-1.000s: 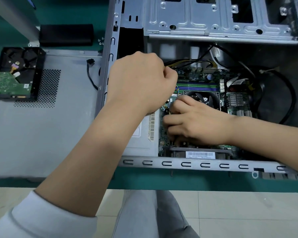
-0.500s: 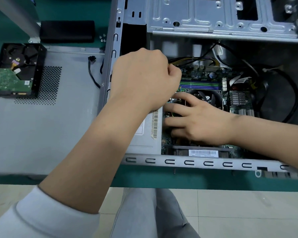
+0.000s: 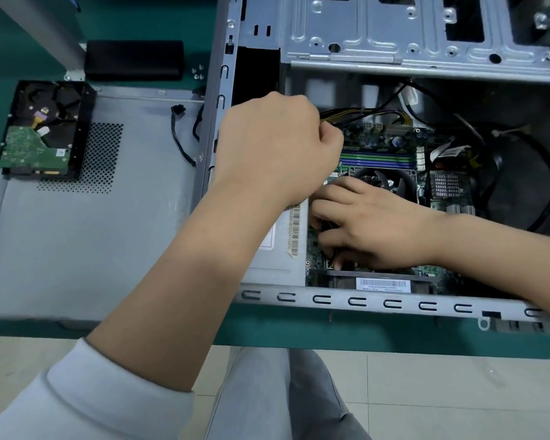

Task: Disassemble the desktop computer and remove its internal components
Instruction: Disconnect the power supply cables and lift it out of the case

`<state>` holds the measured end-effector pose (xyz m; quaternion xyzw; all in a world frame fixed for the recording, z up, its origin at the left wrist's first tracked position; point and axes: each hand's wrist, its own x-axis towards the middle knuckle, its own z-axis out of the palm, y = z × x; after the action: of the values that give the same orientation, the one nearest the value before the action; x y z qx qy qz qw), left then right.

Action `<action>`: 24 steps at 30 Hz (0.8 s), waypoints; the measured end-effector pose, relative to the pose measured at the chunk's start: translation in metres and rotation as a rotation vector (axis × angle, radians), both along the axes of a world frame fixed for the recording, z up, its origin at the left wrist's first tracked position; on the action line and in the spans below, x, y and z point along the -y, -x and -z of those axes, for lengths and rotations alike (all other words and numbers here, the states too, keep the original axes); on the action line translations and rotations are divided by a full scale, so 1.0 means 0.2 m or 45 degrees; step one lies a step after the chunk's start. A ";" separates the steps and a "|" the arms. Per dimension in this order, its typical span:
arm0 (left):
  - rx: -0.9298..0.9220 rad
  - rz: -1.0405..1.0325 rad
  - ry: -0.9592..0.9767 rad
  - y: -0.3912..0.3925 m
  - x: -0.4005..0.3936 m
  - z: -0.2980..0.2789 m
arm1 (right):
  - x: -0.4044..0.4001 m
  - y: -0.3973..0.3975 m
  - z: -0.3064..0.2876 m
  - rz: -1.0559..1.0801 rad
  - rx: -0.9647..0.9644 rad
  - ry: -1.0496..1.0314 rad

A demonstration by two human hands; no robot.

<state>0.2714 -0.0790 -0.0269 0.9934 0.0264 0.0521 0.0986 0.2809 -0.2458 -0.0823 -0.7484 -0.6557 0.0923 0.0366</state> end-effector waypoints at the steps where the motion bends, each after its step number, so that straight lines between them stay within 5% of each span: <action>1: 0.003 0.000 -0.002 0.00 0.00 0.00 | 0.00 0.00 0.01 -0.022 0.012 -0.025; 24: 0.015 0.037 0.017 0.03 0.01 -0.01 | -0.03 -0.01 -0.03 0.017 -0.108 0.145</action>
<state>0.2660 -0.0812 -0.0257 0.9927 0.0116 0.0563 0.1060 0.2820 -0.2405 -0.0756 -0.7490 -0.6423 0.1609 0.0224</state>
